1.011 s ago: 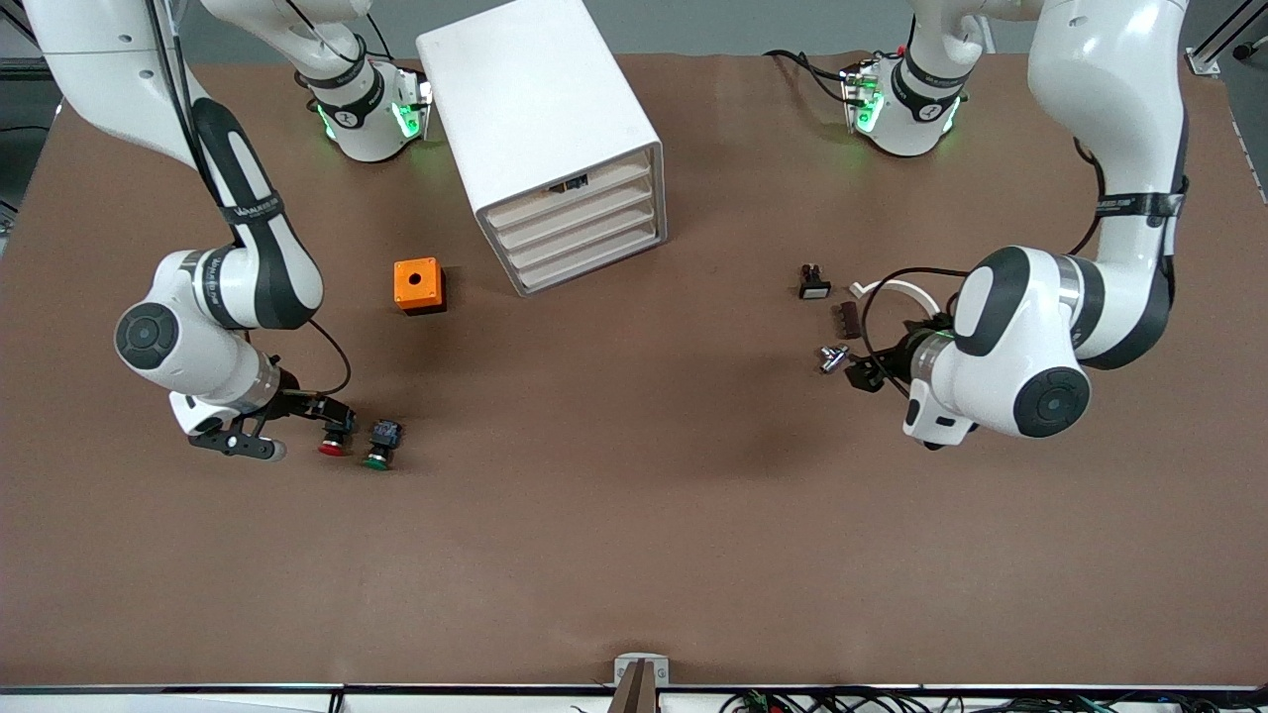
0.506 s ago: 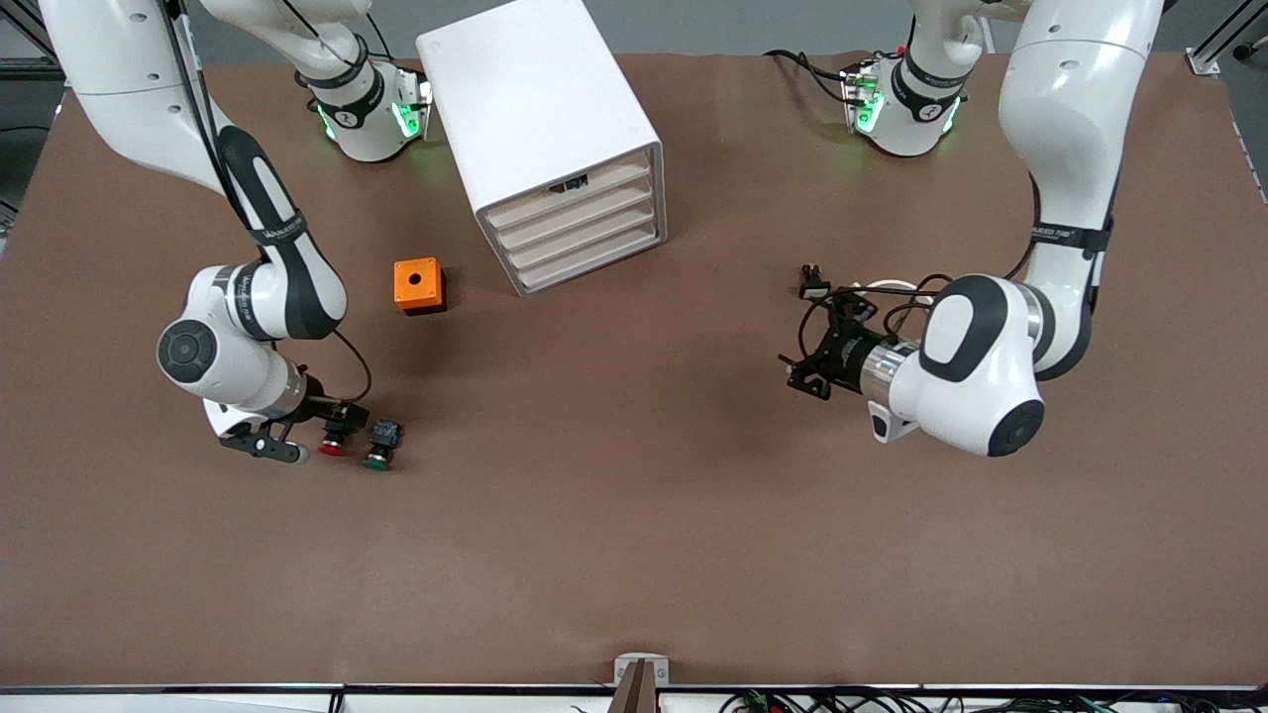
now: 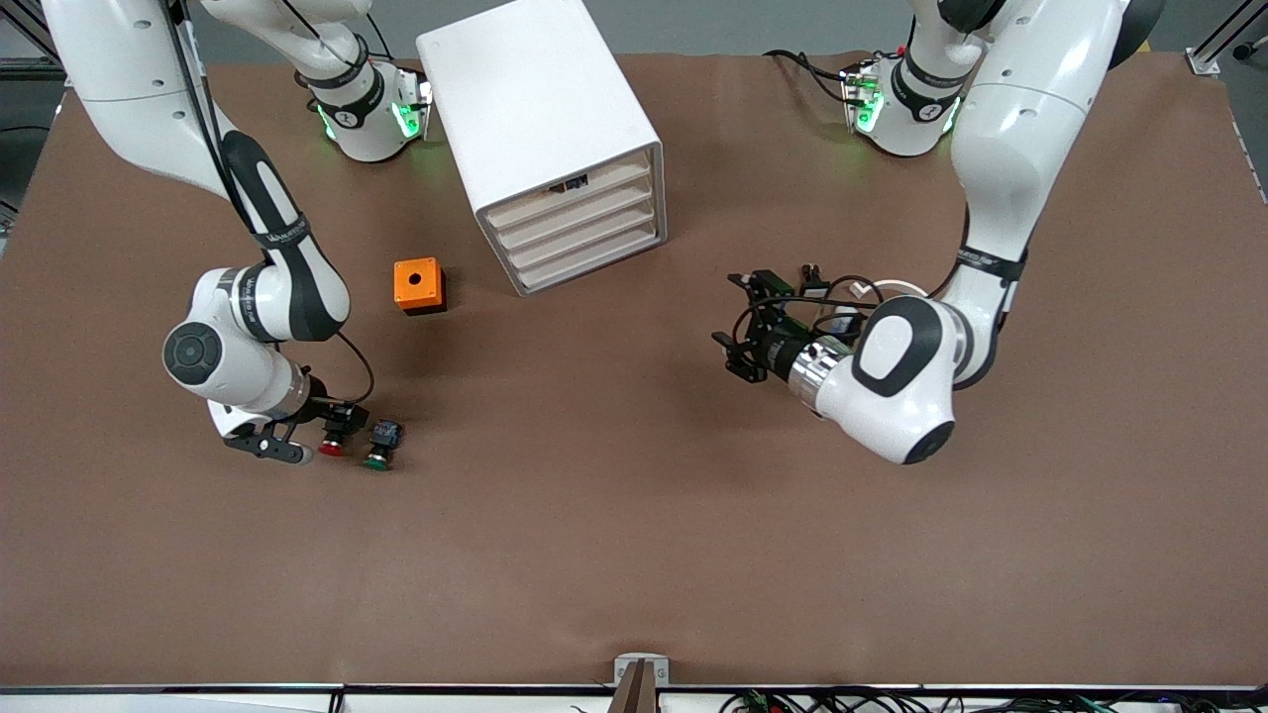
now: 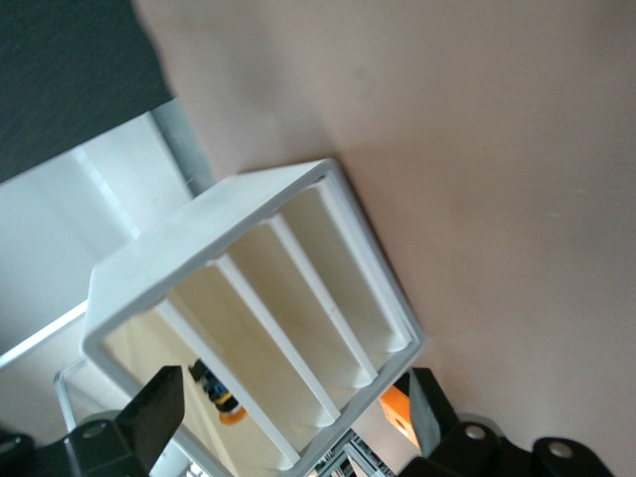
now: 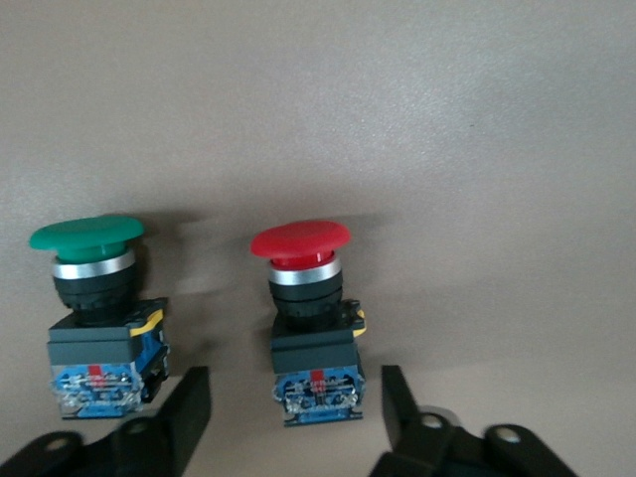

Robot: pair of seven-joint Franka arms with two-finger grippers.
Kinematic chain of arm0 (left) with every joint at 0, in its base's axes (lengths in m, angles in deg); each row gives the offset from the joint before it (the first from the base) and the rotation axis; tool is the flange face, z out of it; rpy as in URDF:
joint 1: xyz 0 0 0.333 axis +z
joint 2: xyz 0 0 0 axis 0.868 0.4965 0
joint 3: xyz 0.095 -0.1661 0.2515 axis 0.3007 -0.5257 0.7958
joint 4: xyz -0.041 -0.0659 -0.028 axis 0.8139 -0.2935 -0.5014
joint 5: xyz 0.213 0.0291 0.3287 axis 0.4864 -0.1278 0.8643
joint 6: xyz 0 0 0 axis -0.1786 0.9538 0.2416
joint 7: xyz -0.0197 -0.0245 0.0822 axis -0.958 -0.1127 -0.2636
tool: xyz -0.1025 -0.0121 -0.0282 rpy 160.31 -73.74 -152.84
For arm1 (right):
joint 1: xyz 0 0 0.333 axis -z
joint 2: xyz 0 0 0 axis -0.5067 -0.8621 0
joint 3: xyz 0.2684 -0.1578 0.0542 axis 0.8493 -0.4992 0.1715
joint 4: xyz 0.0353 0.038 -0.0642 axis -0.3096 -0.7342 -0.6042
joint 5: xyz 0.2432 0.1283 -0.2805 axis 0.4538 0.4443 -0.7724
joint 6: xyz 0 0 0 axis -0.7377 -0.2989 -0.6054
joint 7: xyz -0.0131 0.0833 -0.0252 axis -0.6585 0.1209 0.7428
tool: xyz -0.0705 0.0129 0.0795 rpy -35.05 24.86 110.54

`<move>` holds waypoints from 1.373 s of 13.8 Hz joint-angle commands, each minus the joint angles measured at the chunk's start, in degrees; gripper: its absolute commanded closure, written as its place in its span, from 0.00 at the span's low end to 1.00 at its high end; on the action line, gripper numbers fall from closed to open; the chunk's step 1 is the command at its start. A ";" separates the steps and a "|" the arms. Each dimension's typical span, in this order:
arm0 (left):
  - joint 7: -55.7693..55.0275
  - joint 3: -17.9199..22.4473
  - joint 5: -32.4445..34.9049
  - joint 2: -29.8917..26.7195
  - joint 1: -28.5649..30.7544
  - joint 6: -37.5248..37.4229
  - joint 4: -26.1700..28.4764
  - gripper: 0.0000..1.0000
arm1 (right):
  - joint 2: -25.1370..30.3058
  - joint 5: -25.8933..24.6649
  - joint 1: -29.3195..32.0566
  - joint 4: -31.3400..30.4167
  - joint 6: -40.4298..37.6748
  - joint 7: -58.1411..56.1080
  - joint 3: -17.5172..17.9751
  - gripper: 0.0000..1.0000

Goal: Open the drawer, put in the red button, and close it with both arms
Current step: 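Grasp the red button with the right gripper while the left gripper reaches the drawer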

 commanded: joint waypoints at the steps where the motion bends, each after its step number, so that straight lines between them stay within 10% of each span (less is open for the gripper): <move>1: -7.79 -2.18 -5.00 2.92 0.02 -3.36 -2.16 0.00 | -0.39 0.04 0.37 0.01 0.77 -0.22 0.15 0.36; 9: -16.50 -3.33 -9.33 8.80 -4.90 -3.81 -1.81 0.03 | -1.00 0.04 0.37 0.45 1.38 -0.22 0.06 0.97; 11: -16.33 -3.42 -9.51 9.60 -6.31 -3.90 -1.63 0.33 | -1.00 0.04 0.10 0.71 0.95 -0.13 0.15 1.00; 19: -16.16 -5.00 -11.53 11.36 -9.56 -4.42 -0.23 0.40 | -0.04 0.04 0.10 5.79 -7.56 0.13 0.06 1.00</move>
